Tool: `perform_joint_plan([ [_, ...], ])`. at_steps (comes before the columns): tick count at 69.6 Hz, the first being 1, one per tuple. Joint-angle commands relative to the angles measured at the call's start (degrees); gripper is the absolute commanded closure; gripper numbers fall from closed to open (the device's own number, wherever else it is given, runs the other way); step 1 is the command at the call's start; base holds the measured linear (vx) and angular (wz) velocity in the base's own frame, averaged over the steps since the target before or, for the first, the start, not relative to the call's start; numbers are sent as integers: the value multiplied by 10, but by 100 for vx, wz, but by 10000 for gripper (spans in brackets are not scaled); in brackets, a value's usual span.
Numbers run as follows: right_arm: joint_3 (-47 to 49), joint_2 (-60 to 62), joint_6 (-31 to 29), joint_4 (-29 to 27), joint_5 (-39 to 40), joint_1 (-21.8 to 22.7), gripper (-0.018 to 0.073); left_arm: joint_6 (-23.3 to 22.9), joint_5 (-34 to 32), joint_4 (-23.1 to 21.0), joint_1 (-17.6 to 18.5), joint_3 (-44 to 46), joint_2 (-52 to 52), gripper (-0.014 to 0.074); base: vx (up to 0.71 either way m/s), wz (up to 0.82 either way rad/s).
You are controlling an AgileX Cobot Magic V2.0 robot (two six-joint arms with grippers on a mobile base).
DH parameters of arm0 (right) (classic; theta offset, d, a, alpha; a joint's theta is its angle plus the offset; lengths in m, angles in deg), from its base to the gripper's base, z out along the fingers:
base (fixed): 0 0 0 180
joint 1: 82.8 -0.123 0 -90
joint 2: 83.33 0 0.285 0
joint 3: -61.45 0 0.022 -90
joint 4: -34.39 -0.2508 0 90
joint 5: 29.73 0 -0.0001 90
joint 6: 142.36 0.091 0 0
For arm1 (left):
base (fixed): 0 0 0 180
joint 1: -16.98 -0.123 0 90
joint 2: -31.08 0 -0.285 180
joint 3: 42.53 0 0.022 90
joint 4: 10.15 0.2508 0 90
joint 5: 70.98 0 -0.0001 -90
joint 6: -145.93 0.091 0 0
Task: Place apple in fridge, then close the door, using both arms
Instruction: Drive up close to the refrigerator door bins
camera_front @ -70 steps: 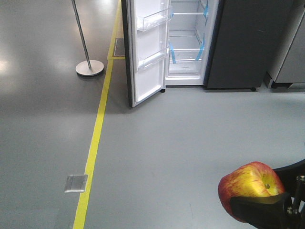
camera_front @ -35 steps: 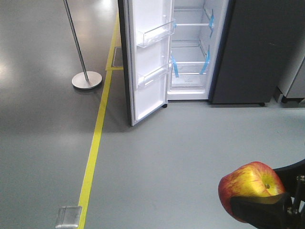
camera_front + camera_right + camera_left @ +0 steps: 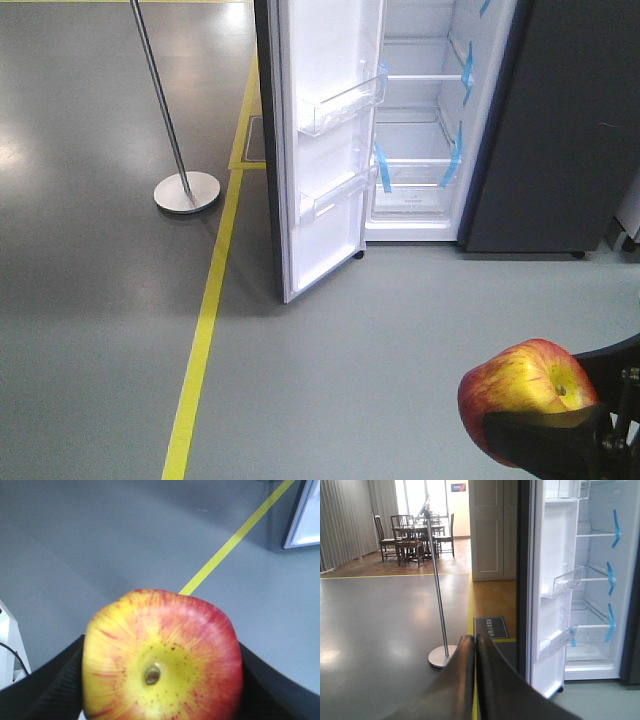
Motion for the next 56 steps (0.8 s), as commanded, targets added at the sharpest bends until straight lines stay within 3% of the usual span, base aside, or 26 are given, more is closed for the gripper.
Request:
perform_joint_plan([
  [1, 16, 2, -2, -25, 25, 2, 242, -2, -41, -3, 1, -7, -8, 603, 34, 3],
  [56, 16, 2, -2, -25, 25, 2, 242, -2, -41, -3, 1, -7, -8, 603, 29, 0],
])
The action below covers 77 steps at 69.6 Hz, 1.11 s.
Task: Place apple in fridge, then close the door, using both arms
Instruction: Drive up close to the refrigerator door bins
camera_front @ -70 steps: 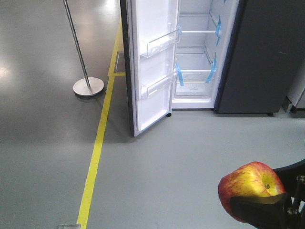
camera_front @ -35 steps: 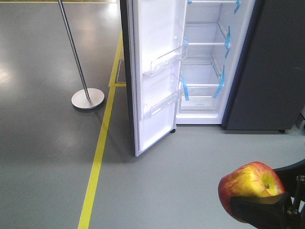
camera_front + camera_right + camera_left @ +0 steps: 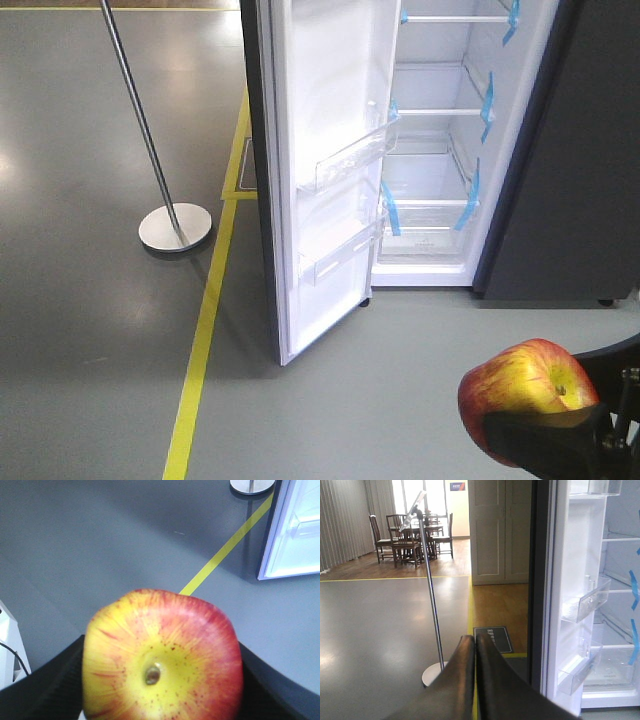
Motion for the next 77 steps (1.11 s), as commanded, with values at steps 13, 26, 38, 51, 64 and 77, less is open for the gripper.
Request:
perform_joint_plan([
  [13, 16, 2, -2, -25, 25, 2, 242, -2, -41, -3, 1, -7, -8, 603, 22, 3],
  [26, 16, 2, -2, -25, 25, 2, 242, -2, -41, -3, 1, -7, -8, 603, 20, 6],
  [38, 16, 2, -2, -25, 25, 2, 242, -2, -41, -3, 1, -7, -8, 603, 19, 4],
  [51, 16, 2, -2, -25, 25, 2, 242, -2, -41, -3, 1, -7, -8, 603, 18, -1],
  [64, 16, 2, -2, -25, 25, 2, 242, -2, -41, -3, 1, -7, -8, 603, 16, -6],
  [77, 16, 2, -2, -25, 25, 2, 242, -2, -41, -3, 1, -7, -8, 603, 15, -8],
])
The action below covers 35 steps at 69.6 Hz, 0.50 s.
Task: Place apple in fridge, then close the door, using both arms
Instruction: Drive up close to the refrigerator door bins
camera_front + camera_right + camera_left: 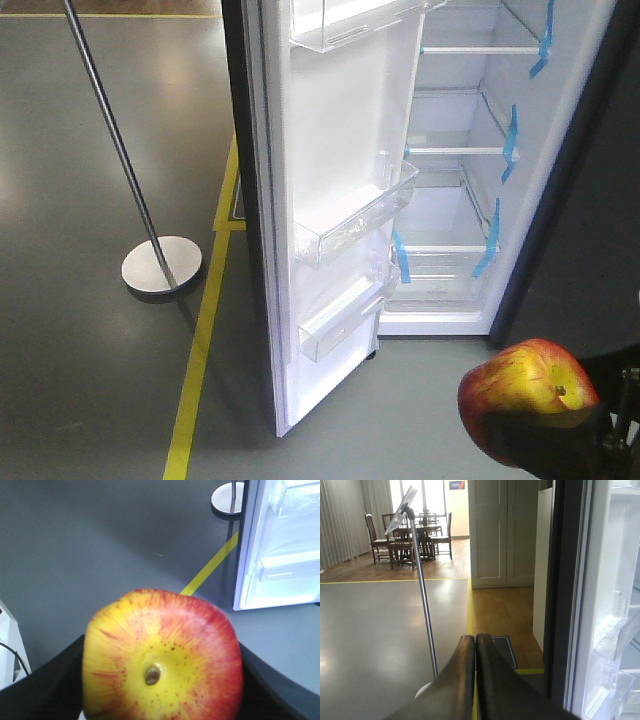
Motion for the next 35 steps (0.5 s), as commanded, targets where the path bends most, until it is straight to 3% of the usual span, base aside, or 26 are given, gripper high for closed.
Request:
perform_joint_plan([
  [1, 16, 2, -2, -25, 25, 2, 242, -2, -41, -3, 1, -7, -8, 603, 14, -7],
  [35, 16, 2, -2, -25, 25, 2, 242, -2, -41, -3, 1, -7, -8, 603, 13, -2],
])
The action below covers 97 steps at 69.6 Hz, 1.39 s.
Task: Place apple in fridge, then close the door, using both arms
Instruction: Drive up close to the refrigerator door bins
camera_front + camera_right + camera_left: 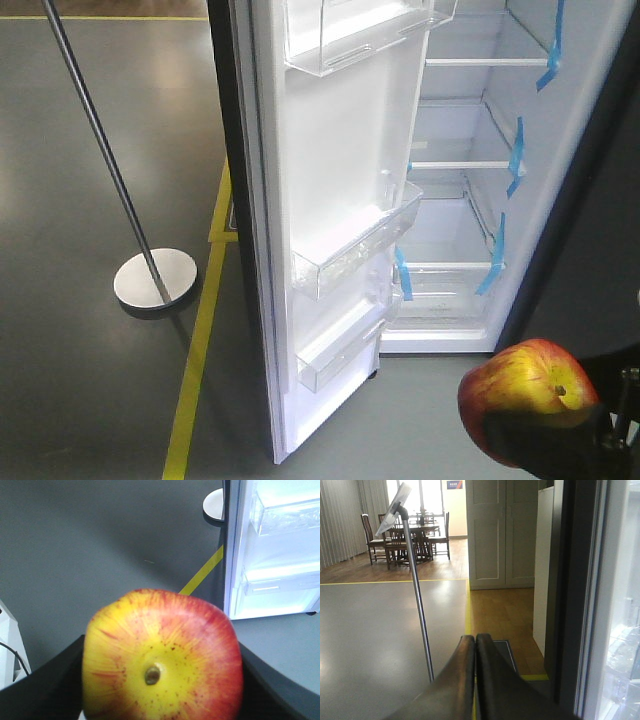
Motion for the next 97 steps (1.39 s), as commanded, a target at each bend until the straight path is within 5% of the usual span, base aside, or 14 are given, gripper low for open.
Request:
perform_joint_plan([
  [1, 16, 2, -2, -25, 25, 2, 242, -2, -41, -3, 1, -7, -8, 603, 13, 3],
  [97, 16, 2, -2, -25, 25, 2, 242, -2, -41, -3, 1, -7, -8, 603, 11, -1],
])
